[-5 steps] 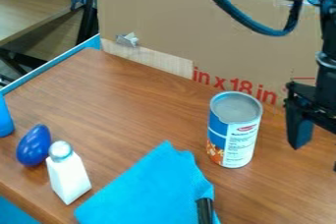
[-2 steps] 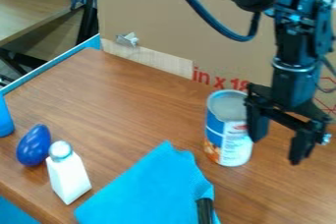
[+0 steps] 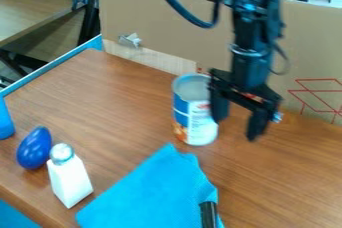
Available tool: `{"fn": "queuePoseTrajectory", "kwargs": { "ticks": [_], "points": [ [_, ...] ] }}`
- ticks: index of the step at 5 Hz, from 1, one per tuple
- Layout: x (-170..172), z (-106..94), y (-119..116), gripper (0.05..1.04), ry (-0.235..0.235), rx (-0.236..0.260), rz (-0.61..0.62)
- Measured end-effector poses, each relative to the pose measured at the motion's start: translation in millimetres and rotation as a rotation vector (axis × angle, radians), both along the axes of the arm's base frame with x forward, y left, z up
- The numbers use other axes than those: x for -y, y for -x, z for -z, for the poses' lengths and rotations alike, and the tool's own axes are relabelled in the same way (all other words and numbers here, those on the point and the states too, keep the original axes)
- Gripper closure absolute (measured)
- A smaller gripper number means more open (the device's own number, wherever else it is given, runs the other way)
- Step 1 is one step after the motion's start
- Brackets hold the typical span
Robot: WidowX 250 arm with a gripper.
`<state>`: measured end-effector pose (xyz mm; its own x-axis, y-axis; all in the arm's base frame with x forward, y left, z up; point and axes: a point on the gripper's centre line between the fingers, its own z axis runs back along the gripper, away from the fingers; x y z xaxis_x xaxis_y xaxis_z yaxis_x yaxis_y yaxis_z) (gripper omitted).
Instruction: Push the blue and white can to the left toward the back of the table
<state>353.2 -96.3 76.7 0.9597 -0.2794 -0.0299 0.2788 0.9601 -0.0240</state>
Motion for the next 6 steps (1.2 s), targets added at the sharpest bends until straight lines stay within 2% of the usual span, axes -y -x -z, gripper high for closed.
{"fn": "queuePoseTrajectory", "kwargs": {
  "ticks": [1, 2, 3, 4, 5, 6],
  "points": [
    [-54, -7.5, -12, 0.083, -0.084, 0.011, -0.106],
    [-100, -8.3, -15, 0.083, -0.139, 0.014, -0.178],
    [-131, -9.3, -10, 0.083, -0.180, -0.014, -0.216],
    [-146, -0.1, 3, 0.083, -0.184, -0.060, -0.255],
    [-140, -15.9, 9, 0.083, -0.148, -0.031, -0.234],
    [-119, -42.7, 31, 0.083, -0.077, -0.003, -0.155]
  ]
}}
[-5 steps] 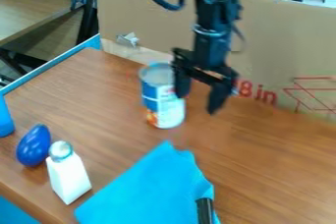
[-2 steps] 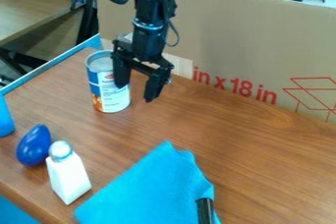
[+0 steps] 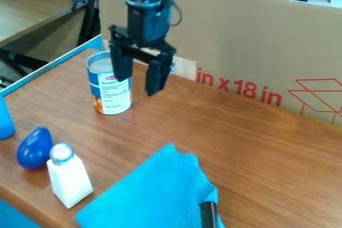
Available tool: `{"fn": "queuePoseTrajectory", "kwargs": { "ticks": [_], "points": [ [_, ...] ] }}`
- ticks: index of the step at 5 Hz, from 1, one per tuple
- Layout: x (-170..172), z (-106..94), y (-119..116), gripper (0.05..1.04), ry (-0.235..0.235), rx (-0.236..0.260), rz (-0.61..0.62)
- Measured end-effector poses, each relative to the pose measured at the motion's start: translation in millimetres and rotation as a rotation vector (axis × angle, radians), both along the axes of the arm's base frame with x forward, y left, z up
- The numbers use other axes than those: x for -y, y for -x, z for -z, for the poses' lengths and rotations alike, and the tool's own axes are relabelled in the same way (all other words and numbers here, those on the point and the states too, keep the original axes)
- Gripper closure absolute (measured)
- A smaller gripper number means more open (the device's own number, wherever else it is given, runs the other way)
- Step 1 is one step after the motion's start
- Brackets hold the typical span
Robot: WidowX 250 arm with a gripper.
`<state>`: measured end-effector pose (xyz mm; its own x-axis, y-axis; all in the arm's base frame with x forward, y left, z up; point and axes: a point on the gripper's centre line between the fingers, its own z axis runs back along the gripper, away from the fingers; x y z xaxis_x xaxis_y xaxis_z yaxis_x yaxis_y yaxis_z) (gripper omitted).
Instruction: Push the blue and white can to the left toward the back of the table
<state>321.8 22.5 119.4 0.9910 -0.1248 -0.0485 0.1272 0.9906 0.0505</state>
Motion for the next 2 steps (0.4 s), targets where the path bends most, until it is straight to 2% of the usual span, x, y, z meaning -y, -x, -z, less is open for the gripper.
{"fn": "queuePoseTrajectory", "kwargs": {
  "ticks": [1, 2],
  "points": [
    [24, -14.4, 25, 0.083, 0.045, -0.042, 0.074],
    [32, -22.6, 52, 0.083, 0.062, -0.113, 0.144]
  ]
}}
